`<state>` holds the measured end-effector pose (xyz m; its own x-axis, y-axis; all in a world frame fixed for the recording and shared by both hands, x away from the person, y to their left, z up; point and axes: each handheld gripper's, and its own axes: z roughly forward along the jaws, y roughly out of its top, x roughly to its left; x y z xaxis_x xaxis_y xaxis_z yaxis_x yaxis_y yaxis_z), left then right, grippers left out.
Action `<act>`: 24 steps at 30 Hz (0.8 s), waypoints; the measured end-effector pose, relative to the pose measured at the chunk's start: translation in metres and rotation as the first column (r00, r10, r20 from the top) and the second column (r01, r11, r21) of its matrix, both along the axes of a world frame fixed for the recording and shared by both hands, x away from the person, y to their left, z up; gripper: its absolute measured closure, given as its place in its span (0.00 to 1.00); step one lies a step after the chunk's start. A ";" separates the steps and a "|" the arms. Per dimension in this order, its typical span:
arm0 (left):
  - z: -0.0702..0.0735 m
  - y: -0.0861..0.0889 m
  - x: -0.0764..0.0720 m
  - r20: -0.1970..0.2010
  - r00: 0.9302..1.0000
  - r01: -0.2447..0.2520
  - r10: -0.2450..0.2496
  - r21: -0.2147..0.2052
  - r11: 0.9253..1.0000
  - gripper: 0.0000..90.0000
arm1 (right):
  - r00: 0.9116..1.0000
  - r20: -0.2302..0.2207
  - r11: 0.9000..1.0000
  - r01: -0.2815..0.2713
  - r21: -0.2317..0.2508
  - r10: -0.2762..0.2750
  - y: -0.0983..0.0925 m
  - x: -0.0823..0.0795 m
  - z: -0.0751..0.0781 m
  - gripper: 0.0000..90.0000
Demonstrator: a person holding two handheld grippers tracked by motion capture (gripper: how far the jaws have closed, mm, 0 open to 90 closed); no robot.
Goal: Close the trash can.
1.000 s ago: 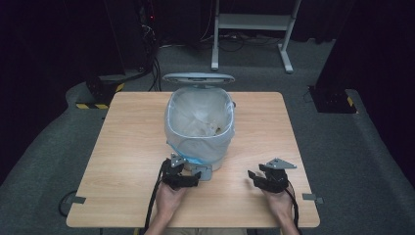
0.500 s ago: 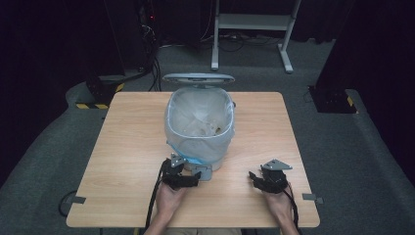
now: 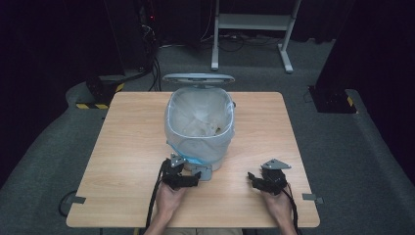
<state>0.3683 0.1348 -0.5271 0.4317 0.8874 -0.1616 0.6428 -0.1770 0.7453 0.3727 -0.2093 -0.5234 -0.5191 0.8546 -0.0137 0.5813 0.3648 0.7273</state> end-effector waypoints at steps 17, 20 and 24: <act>0.003 0.010 -0.011 -0.004 1.000 0.017 -0.017 -0.071 0.997 0.08 | 1.000 0.000 1.000 -0.004 0.001 0.004 0.000 0.000 0.000 0.38; 0.005 0.018 -0.017 0.011 1.000 0.013 -0.013 -0.084 0.996 0.08 | 1.000 0.000 1.000 -0.003 0.001 0.003 0.000 0.000 0.000 0.38; 0.007 0.033 -0.022 0.021 0.999 -0.031 0.032 -0.057 0.998 0.10 | 1.000 -0.002 1.000 -0.001 0.003 0.001 0.000 0.000 0.000 0.38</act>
<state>0.3459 0.1679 -0.5204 0.4073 0.8904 -0.2031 0.6310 -0.1136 0.7674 0.3726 -0.2089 -0.5234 -0.5203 0.8539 -0.0102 0.5824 0.3635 0.7271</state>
